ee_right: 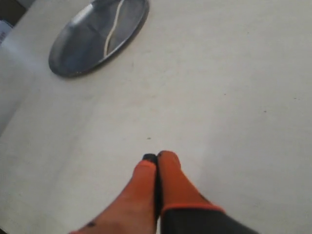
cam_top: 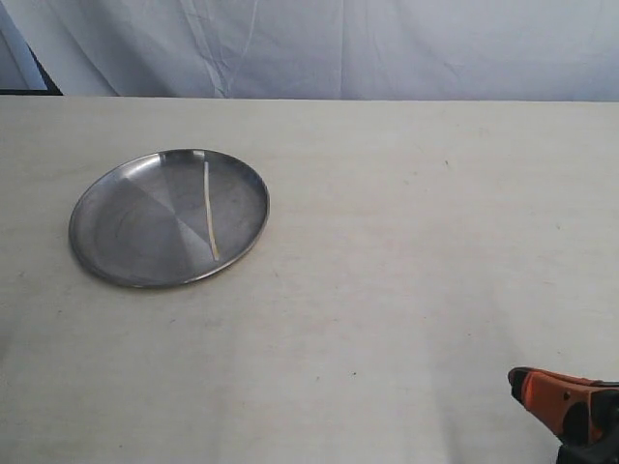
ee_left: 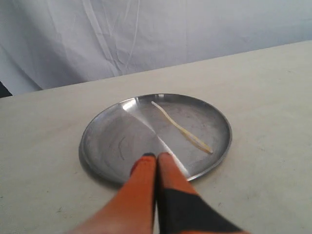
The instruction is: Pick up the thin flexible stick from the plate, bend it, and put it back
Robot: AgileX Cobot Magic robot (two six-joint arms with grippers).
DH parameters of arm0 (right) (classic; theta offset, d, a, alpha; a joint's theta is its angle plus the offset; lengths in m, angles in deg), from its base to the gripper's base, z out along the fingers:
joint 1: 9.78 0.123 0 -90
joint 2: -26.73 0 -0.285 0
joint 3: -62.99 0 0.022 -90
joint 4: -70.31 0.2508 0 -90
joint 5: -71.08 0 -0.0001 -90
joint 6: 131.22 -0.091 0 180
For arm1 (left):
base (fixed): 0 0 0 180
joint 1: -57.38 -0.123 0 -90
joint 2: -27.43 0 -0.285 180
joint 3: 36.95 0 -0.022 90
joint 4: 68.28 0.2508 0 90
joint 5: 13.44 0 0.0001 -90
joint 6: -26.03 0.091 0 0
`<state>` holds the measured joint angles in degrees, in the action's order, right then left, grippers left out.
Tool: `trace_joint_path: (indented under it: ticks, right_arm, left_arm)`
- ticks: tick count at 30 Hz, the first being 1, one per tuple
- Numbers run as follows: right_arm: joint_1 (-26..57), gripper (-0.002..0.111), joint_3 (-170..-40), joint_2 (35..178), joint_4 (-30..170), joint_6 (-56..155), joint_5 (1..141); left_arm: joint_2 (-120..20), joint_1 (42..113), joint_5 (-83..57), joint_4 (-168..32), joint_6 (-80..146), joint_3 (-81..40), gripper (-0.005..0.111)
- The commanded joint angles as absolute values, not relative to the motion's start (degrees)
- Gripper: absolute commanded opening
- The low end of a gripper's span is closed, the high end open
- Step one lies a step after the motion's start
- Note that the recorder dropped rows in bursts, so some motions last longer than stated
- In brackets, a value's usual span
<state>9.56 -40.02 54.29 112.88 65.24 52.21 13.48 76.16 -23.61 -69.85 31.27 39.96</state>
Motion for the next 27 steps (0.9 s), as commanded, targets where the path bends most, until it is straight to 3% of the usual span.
trace_joint_path:
  ticks: [1, 10, 14, 27]
  right_arm:
    - [8.54, -0.001, -39.79, 50.83, 117.25, 65.14, 52.39]
    - [8.54, -0.001, -39.79, 48.38, 115.69, 65.14, 52.39]
    - [8.54, -0.001, -39.79, 47.89, 102.41, 65.14, 52.39]
    - [-0.38, -0.001, -39.79, 41.38, 91.40, 64.23, 53.09]
  left_arm:
    - [13.96, 76.22, -24.55, -66.66, 31.13, 40.27, 0.000]
    - [13.96, 69.78, -25.23, -68.91, 31.13, 40.27, 0.000]
    - [13.96, 67.20, -25.23, -69.14, 31.13, 40.27, 0.000]
    - [18.26, 66.95, -24.74, -69.14, 31.13, 40.27, 0.000]
